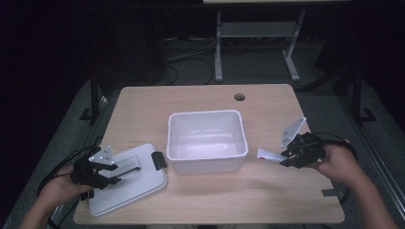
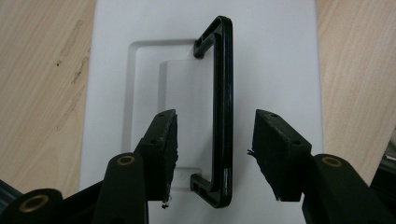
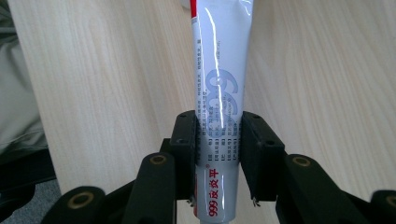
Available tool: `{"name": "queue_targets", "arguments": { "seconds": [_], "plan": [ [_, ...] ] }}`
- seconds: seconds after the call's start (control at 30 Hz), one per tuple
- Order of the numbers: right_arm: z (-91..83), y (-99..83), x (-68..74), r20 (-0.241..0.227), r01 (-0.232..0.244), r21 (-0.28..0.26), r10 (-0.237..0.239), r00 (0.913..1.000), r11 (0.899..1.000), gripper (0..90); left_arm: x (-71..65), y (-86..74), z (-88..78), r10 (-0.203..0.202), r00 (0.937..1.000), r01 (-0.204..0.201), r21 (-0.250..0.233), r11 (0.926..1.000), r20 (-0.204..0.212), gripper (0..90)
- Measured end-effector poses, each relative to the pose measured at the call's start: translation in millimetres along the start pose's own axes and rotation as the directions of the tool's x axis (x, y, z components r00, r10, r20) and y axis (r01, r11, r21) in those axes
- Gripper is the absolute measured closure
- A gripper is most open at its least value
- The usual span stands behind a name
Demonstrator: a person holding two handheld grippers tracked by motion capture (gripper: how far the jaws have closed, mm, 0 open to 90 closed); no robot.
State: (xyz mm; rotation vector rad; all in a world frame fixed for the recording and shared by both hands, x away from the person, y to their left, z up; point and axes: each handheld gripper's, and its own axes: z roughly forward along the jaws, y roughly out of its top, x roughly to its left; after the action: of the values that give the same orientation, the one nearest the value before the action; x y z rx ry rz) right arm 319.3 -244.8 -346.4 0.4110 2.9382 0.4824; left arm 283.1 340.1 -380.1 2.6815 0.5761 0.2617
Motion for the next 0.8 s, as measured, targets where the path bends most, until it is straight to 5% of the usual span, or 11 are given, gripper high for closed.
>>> {"name": "queue_targets", "arguments": {
  "seconds": [0.8],
  "plan": [
    [-43.8, 36.3, -0.8, 0.003, 0.060, -0.028, -0.060, 0.9982, 0.998, 67.5, 0.2, 0.2, -4.0, -0.008, 1.0000, 0.008, -0.009, 0.9999, -0.005, 48.2]
  ]
}}
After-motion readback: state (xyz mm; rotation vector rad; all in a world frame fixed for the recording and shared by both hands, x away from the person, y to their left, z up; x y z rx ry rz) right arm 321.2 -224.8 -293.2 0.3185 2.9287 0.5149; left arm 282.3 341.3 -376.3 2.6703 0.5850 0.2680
